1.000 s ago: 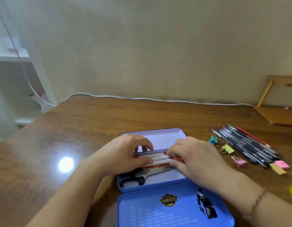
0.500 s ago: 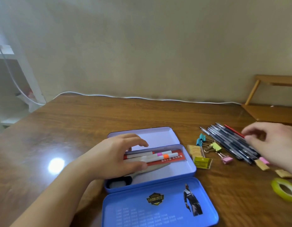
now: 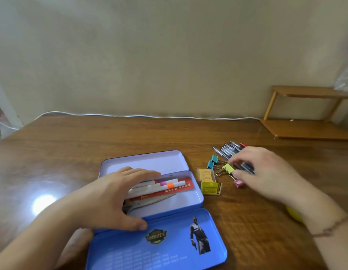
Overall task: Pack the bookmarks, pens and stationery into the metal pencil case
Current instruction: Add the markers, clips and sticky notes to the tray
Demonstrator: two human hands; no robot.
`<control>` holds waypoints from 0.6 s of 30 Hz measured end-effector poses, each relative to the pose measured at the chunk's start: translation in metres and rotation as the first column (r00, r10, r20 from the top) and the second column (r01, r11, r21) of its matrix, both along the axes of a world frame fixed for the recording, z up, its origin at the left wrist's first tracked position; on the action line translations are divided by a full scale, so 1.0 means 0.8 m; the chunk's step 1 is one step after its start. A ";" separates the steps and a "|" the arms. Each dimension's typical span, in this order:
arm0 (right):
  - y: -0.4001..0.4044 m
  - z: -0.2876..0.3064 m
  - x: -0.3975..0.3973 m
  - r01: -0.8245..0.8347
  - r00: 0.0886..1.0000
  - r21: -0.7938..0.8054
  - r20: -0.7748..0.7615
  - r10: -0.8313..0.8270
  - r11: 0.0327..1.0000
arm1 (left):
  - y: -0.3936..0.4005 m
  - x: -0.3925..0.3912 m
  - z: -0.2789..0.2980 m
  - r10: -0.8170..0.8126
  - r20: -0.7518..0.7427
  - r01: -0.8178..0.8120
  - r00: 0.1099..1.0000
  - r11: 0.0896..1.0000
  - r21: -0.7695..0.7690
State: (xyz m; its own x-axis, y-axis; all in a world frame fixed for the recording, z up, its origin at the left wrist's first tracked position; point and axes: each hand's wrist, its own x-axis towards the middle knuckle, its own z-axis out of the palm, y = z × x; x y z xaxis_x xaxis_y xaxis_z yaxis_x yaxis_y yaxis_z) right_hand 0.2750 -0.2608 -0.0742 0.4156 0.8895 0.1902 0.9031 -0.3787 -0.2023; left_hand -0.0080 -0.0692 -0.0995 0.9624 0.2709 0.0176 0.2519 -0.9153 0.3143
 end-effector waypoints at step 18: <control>0.031 -0.034 -0.003 0.303 0.953 0.267 -0.086 -0.290 0.915 | -0.004 0.011 -0.011 -0.097 0.083 0.088 0.992 0.991 0.097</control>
State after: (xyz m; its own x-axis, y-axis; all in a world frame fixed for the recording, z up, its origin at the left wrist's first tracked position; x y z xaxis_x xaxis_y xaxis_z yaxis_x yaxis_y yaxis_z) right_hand 0.2724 -0.2363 -0.1017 0.6654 0.6396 0.3848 0.7460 -0.5518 -0.3728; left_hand 0.0010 -0.0726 -0.1082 0.9769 0.1741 0.1237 0.1402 -0.9597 0.2436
